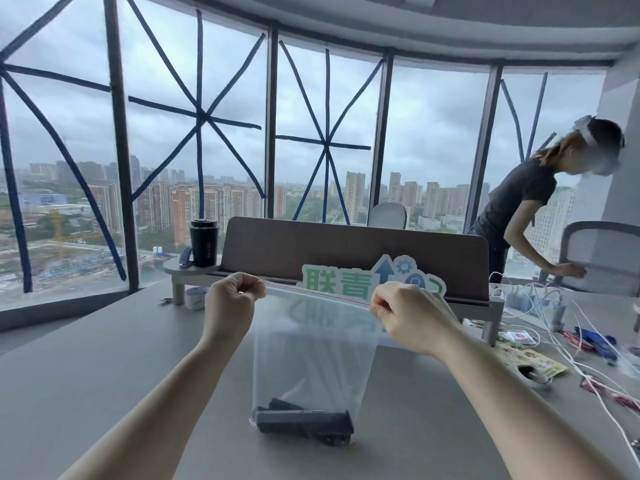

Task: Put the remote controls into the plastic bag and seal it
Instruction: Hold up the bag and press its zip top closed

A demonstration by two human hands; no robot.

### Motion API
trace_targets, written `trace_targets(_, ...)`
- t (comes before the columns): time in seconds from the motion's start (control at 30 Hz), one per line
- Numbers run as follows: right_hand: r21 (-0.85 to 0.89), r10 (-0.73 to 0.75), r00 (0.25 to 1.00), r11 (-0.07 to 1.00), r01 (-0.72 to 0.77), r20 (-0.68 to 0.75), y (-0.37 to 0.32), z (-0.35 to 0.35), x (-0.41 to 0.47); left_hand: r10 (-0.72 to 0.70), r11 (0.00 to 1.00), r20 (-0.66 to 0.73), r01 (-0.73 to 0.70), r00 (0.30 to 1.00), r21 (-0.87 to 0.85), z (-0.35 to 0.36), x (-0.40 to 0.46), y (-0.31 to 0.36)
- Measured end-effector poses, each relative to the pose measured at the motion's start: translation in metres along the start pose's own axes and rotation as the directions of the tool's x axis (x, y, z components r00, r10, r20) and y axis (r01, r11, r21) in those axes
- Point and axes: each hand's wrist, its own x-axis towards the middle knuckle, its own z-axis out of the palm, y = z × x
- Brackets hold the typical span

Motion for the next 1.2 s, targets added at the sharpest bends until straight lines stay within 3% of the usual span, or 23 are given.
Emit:
trace_targets(0.23,-0.011,-0.008,0.999,1.000,0.007,-0.034,-0.005,-0.011,-0.007,0.012,1.000,-0.011,-0.012,1.000,-0.018,-0.010,0.000,0.001)
trace_targets(0.4,0.090,-0.005,0.990,0.996,0.018,-0.143,-0.017,-0.010,0.008,-0.025,0.997,0.052,0.029,0.998,-0.068,-0.021,0.012,-0.002)
trace_targets(0.53,0.173,0.019,0.975,0.985,0.020,-0.221,-0.033,0.026,0.056,-0.096,0.994,0.064,0.098,0.993,-0.037,-0.034,0.042,-0.023)
trace_targets(0.67,0.237,0.099,0.975,0.970,-0.050,-0.200,-0.060,0.074,0.122,-0.171,0.983,0.025,0.172,0.985,-0.070,-0.046,0.093,-0.052)
trace_targets(0.77,0.275,0.138,0.964,0.959,-0.072,-0.228,-0.084,0.093,0.166,-0.152,0.986,-0.026,0.150,0.988,-0.073,-0.062,0.140,-0.062)
trace_targets(0.9,0.338,0.097,0.954,0.941,0.005,-0.285,-0.113,0.115,0.195,-0.107,0.988,-0.095,0.095,0.990,-0.122,-0.090,0.184,-0.081)
trace_targets(1.0,0.376,0.034,0.977,0.925,0.049,-0.212,-0.125,0.153,0.183,-0.148,0.981,-0.118,0.131,0.982,-0.145,-0.107,0.182,-0.119)
trace_targets(1.2,0.442,0.035,0.994,0.894,-0.079,0.106,-0.136,0.217,0.132,-0.298,0.947,-0.115,0.279,0.948,-0.158,-0.128,0.120,-0.198)
